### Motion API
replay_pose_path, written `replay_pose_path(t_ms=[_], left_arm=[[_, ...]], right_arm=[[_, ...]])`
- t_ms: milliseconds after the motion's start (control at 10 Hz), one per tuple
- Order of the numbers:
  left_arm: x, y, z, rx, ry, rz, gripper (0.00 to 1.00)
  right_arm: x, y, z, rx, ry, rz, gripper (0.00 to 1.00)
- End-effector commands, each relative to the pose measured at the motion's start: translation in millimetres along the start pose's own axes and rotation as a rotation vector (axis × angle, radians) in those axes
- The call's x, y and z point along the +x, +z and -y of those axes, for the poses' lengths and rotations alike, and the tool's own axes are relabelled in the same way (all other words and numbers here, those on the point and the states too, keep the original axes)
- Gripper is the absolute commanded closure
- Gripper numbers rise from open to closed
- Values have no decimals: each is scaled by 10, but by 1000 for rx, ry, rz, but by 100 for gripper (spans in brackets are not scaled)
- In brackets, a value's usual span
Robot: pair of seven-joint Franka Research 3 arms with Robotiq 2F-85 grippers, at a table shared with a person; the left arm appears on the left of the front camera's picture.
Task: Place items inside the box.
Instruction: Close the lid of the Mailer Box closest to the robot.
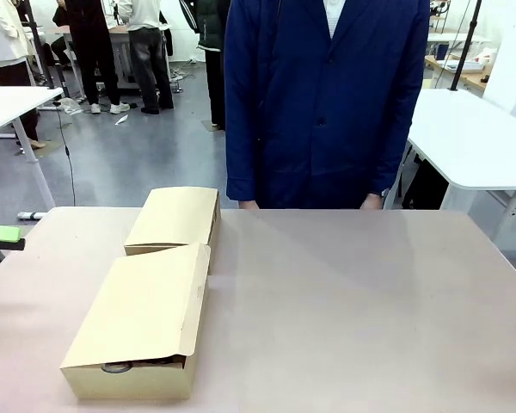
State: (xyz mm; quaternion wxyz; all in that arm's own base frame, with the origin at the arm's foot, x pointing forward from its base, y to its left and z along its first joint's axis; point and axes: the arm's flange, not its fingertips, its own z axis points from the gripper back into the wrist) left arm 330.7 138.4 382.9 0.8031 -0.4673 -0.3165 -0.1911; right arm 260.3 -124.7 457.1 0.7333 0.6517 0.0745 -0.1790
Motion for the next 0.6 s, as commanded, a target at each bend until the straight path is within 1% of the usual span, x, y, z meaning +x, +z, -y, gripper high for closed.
replay_pose_path(t_ms=[0, 500], left_arm=[[-7, -8, -15, -4, -14, 23, 0], [-7, -8, -15, -4, -14, 23, 0]], right_arm=[[-16, -2, -25, 4, 0, 12, 0], [-16, -2, -25, 4, 0, 12, 0]])
